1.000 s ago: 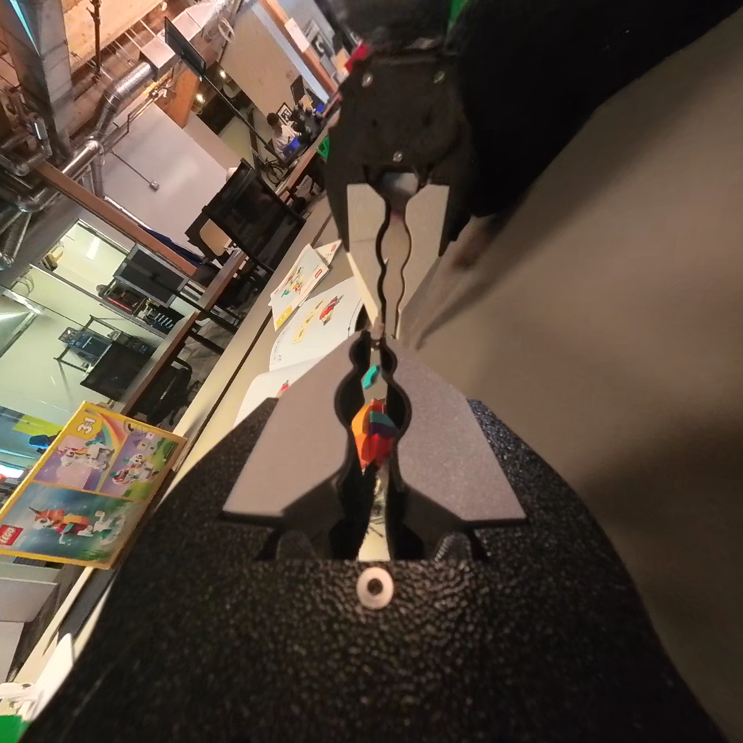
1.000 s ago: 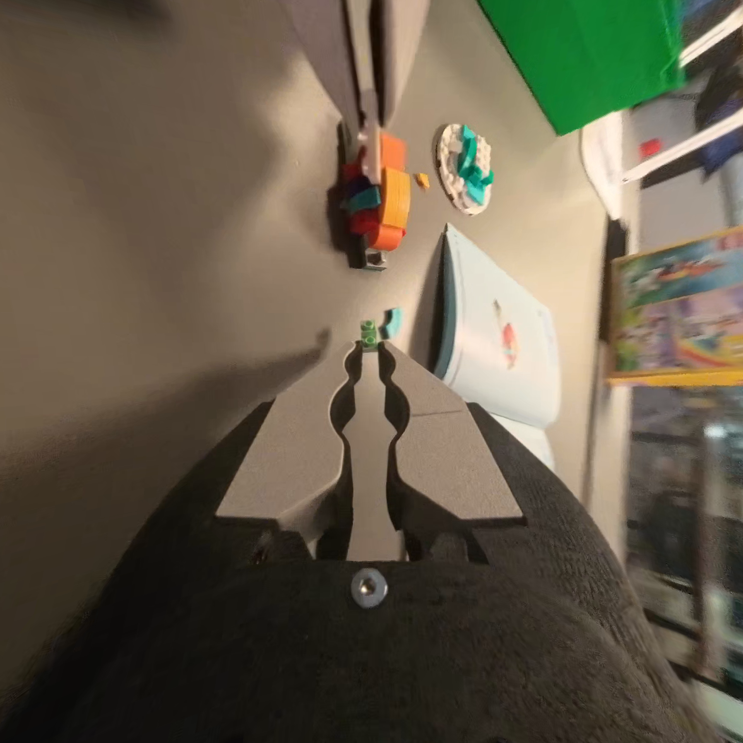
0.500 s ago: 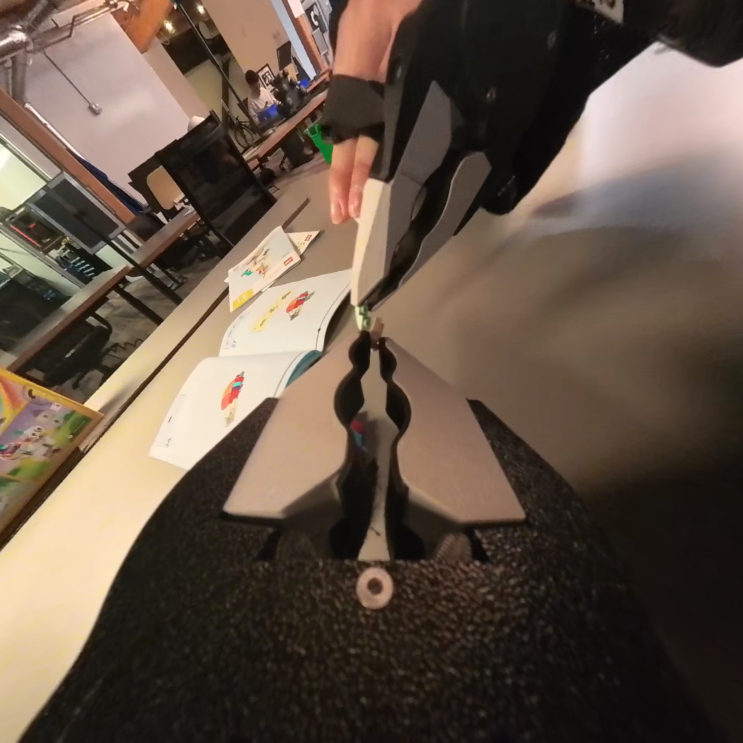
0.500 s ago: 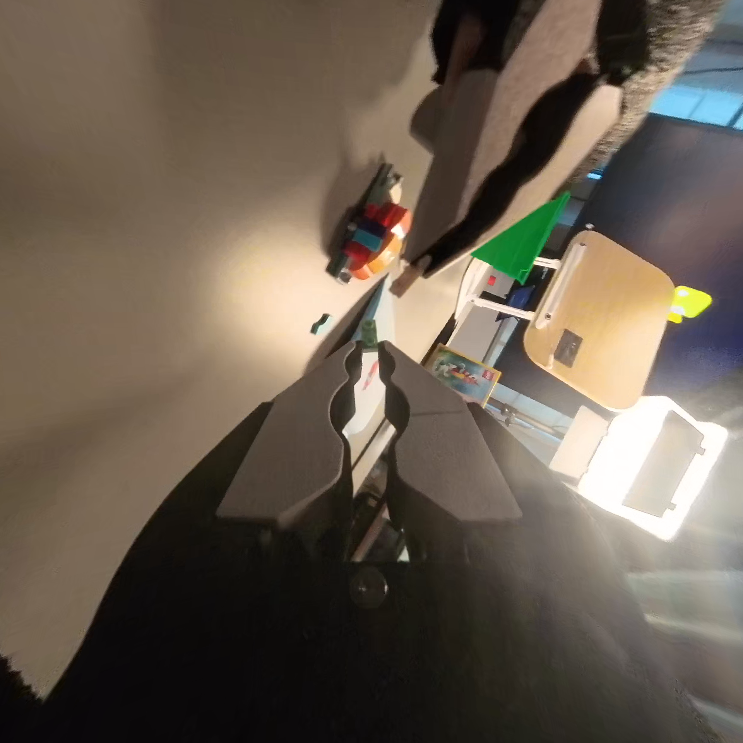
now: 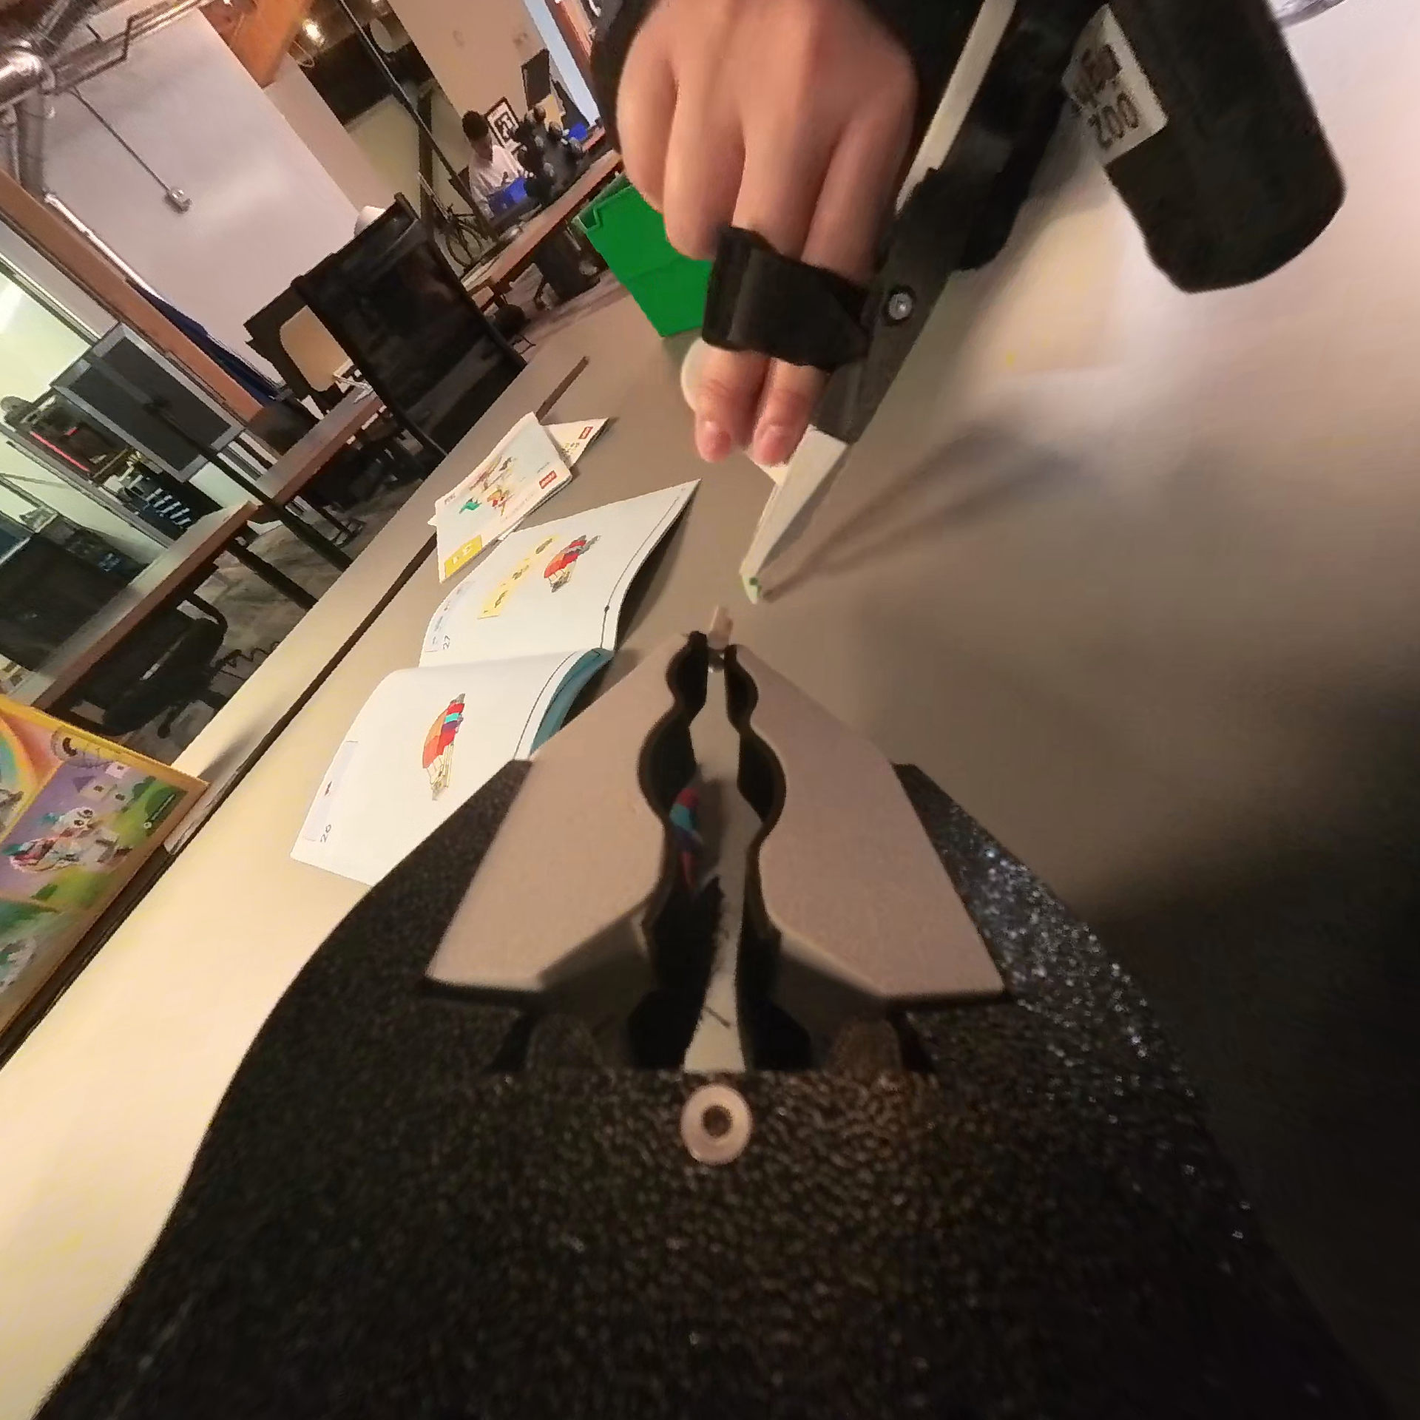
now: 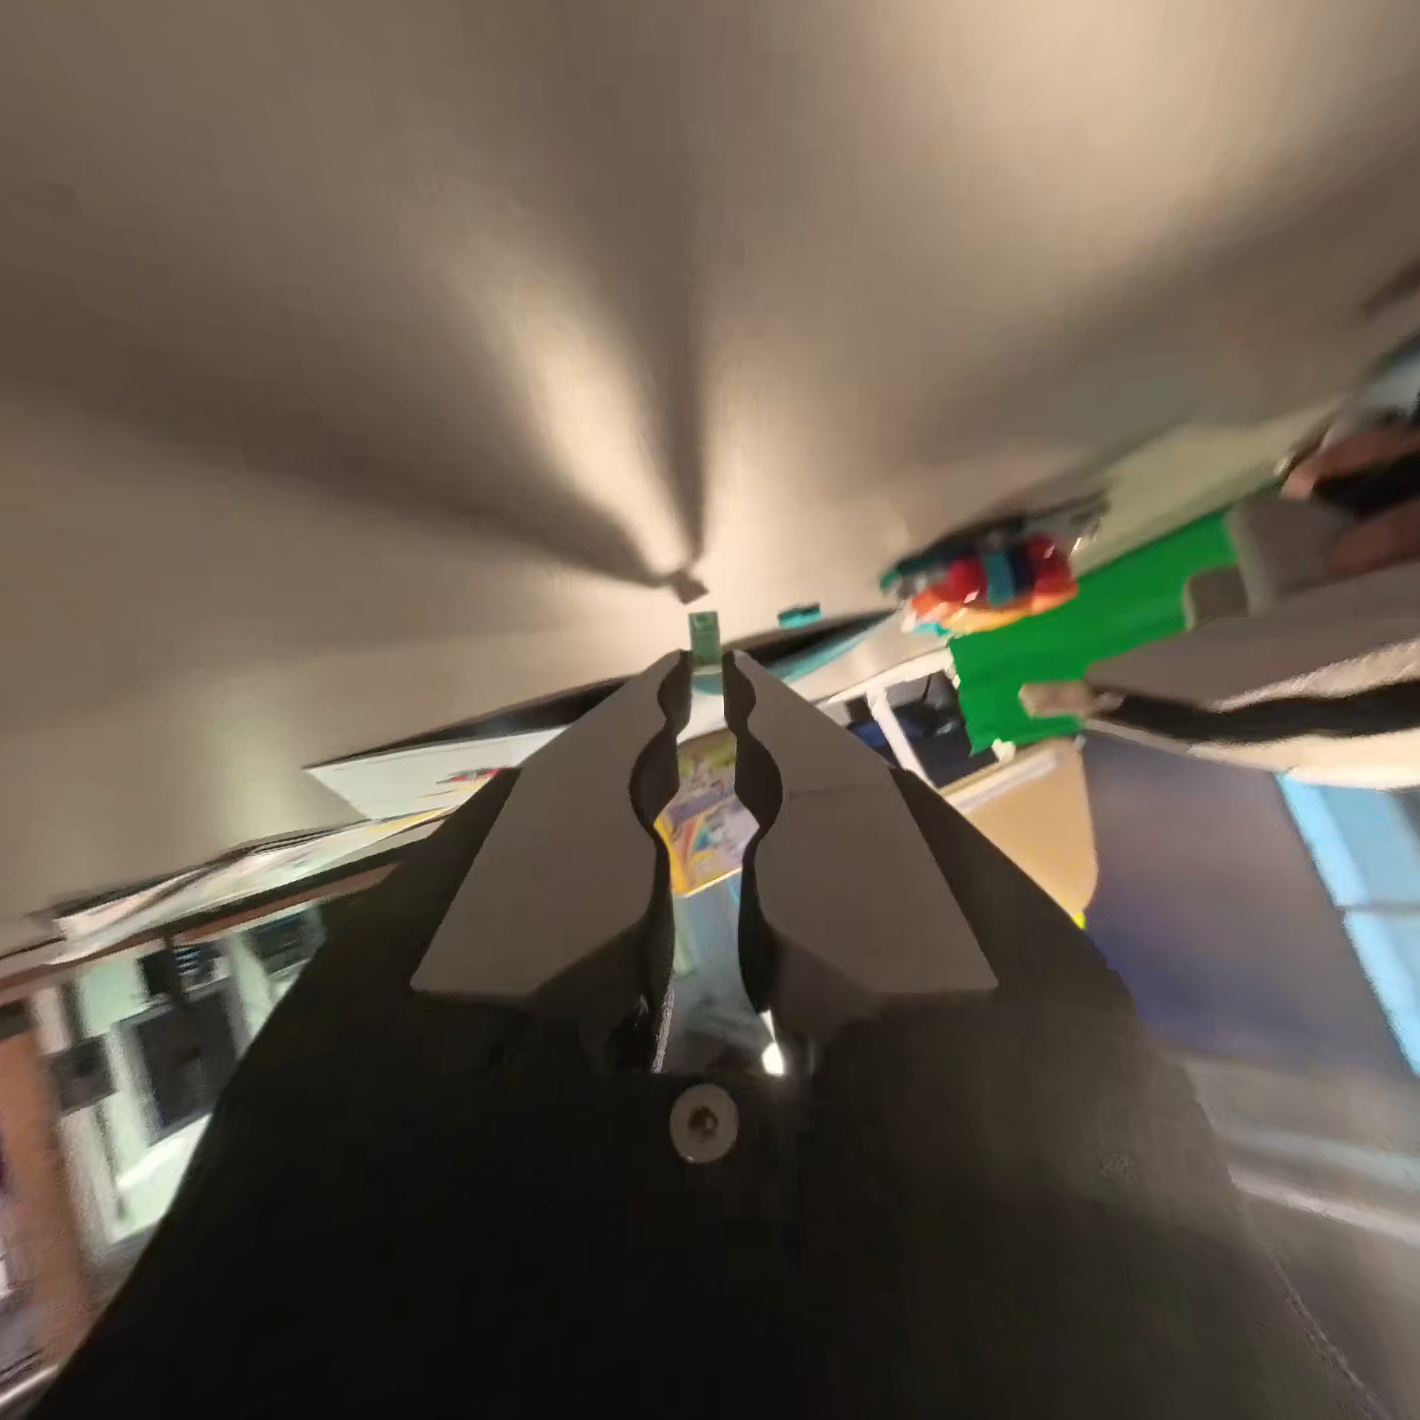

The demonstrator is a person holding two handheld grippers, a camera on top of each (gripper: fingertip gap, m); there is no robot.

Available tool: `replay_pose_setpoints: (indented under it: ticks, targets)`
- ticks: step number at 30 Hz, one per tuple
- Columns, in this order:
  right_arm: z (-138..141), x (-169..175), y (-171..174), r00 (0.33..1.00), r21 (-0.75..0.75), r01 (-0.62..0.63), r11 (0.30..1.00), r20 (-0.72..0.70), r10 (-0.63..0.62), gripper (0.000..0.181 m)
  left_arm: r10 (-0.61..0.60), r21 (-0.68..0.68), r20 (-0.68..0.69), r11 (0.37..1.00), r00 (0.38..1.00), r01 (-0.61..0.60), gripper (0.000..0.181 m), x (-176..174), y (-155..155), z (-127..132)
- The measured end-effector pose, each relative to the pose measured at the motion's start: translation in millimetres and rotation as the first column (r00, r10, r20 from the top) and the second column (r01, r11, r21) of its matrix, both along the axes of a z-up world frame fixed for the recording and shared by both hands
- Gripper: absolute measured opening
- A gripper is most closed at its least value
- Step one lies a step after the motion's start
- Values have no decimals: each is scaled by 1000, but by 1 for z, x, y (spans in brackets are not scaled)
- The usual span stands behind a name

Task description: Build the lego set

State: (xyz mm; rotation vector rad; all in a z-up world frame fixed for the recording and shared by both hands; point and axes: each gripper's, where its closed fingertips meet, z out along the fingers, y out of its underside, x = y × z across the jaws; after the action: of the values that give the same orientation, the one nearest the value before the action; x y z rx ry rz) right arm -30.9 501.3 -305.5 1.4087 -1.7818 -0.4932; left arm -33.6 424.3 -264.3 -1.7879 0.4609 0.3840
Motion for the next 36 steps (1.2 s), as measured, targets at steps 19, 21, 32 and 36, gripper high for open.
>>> replay_pose_setpoints:
  ticks: [19, 21, 32, 36]
  targets:
    - [-3, 26, -30, 988, -103, -120, 987, 87, 129, 14, -12, -13, 9, 1000, 1000, 12, 2, 1, 0, -2]
    - [0, 27, -29, 988, -135, -97, 986, 108, 112, 23, -14, -14, 11, 1000, 1000, 14, 2, 1, 0, -2]
    - [1, 39, -25, 693, -308, 532, 789, 693, -196, 31, -25, -13, 17, 1000, 1000, 25, 2, 2, -1, -1]
    - [2, 30, -33, 652, -291, 537, 792, 739, -170, 27, -23, -8, 18, 1000, 1000, 23, 1, 1, -2, 0]
